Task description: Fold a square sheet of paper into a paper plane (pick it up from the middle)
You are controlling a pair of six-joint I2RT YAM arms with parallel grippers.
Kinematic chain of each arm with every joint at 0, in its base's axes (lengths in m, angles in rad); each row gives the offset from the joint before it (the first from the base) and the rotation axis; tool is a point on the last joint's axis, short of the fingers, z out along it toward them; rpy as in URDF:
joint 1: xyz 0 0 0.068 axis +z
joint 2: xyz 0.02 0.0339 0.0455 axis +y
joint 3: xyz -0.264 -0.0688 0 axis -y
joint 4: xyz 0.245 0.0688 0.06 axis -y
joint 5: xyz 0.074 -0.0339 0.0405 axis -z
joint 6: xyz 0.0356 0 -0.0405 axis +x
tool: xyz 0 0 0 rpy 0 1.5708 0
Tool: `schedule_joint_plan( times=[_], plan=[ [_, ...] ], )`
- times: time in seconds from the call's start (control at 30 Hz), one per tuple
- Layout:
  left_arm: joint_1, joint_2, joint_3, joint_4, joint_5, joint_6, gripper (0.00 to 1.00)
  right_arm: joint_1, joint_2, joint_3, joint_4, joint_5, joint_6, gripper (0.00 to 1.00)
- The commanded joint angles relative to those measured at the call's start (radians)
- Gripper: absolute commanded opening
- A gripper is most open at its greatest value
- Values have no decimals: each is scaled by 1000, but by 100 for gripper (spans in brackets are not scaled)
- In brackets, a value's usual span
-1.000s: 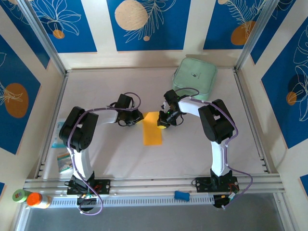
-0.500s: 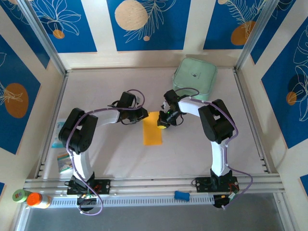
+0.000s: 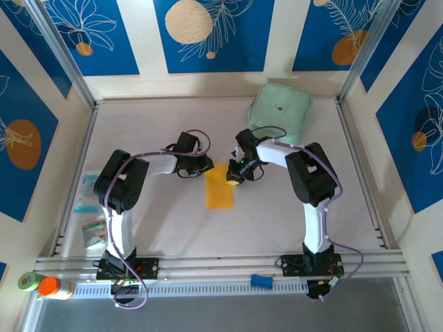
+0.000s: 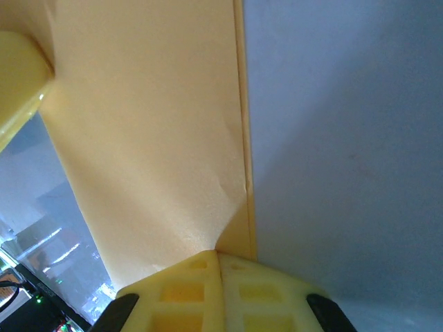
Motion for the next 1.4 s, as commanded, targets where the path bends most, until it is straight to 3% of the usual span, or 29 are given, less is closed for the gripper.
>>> schedule_joint_plan(
  times=[0.0, 0.27, 0.5, 0.63, 0.83, 1.17, 1.37],
  plan=[
    [49, 2, -9, -49, -107, 1, 16, -3, 156, -113, -94, 331, -7, 5],
    [88, 36, 74, -130, -106, 93, 16, -2, 152, -119, -88, 329, -1, 4],
    [45, -51, 72, -41, 43, 91, 17, 3, 152, -116, -84, 326, 8, 4],
    [-7, -81, 32, 1, -5, 45, 17, 6, 159, -116, -83, 323, 13, 5],
    [-19, 15, 60, -2, -6, 4, 16, 9, 164, -112, -83, 319, 12, 4],
    [17, 86, 161, -193, -153, 138, 16, 9, 162, -113, -84, 323, 11, 4],
    [52, 101, 278, -266, -136, 222, 17, 10, 159, -115, -70, 314, 38, 4]
  ],
)
